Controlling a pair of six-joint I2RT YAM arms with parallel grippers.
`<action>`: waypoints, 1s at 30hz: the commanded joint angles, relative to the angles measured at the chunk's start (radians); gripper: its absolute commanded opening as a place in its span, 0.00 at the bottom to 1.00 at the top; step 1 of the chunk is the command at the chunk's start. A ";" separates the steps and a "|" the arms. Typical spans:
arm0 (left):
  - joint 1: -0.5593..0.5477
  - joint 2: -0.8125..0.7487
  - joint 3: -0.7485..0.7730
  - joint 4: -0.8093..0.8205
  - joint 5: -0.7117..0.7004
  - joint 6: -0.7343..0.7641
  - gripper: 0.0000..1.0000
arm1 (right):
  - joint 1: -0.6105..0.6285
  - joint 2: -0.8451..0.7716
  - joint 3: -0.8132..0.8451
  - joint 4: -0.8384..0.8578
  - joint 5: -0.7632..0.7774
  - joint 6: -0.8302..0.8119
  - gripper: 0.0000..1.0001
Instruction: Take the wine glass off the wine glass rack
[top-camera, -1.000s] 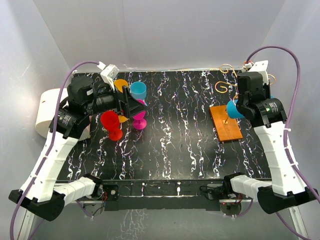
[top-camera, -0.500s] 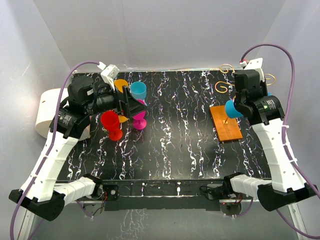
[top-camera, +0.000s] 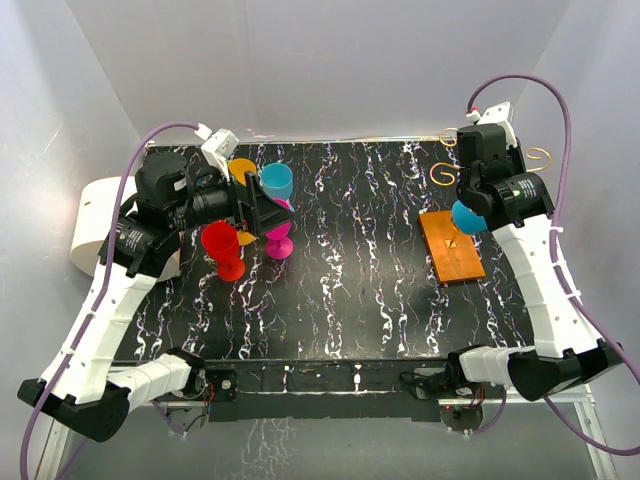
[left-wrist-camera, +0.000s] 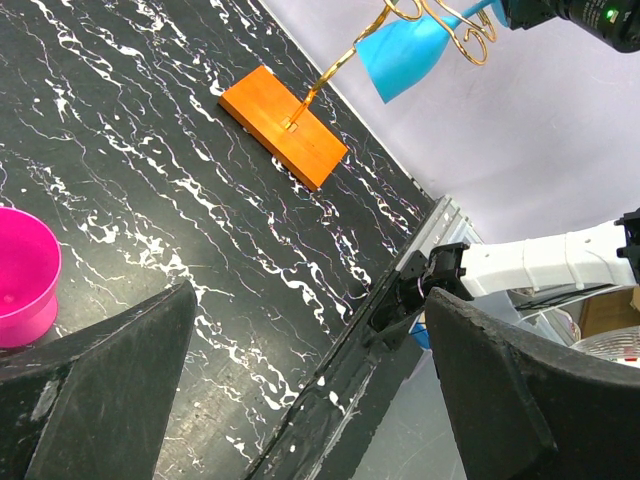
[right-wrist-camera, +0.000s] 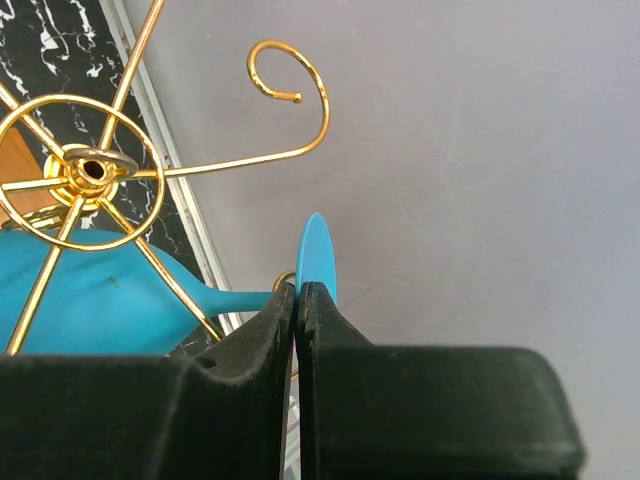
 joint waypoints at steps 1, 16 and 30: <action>0.003 -0.027 0.007 0.012 0.024 0.013 0.96 | 0.003 0.011 0.061 0.108 0.072 -0.037 0.00; 0.003 -0.044 0.011 -0.013 0.016 0.032 0.96 | -0.068 0.044 0.031 0.181 0.086 -0.055 0.00; 0.003 -0.063 0.017 -0.024 0.019 0.031 0.96 | -0.131 0.003 -0.025 0.174 -0.025 0.001 0.00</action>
